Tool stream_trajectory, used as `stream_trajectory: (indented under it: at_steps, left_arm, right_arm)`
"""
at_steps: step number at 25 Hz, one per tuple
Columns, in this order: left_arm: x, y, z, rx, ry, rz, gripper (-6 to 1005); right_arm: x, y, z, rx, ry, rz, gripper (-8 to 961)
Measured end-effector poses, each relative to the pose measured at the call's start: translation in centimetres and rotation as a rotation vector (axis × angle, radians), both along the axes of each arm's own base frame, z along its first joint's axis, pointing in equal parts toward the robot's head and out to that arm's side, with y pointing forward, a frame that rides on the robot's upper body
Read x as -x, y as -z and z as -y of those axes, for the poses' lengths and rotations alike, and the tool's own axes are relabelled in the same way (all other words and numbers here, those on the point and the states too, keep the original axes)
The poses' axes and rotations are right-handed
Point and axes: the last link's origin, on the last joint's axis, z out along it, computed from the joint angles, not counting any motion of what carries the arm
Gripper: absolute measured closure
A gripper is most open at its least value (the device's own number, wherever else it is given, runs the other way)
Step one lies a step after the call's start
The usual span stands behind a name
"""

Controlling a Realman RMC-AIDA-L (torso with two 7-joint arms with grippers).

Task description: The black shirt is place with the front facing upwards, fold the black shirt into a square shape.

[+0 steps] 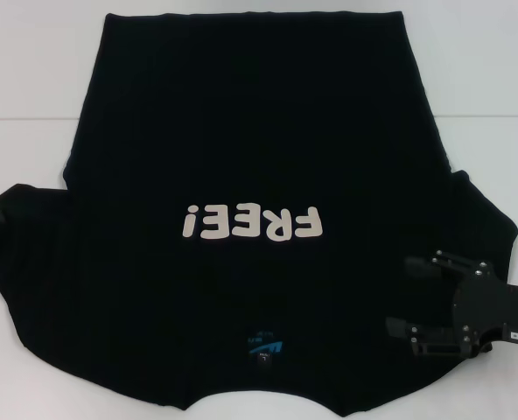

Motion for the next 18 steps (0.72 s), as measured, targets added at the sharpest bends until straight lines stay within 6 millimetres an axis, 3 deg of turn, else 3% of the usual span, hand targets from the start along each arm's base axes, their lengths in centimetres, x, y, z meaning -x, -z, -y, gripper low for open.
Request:
stream_trajectory:
  at_steps: [10, 18]
  left_arm:
    - [-0.7, -1.4, -0.4, -0.002, 0.013, 0.004, 995]
    - [-3.1, -0.3, -1.2, 0.066, 0.066, 0.058, 995]
  right_arm:
    - [0.0, 0.0, 0.0, 0.001, 0.000, -0.001, 13]
    - [0.1, 0.0, -0.1, 0.001, -0.004, -0.001, 12]
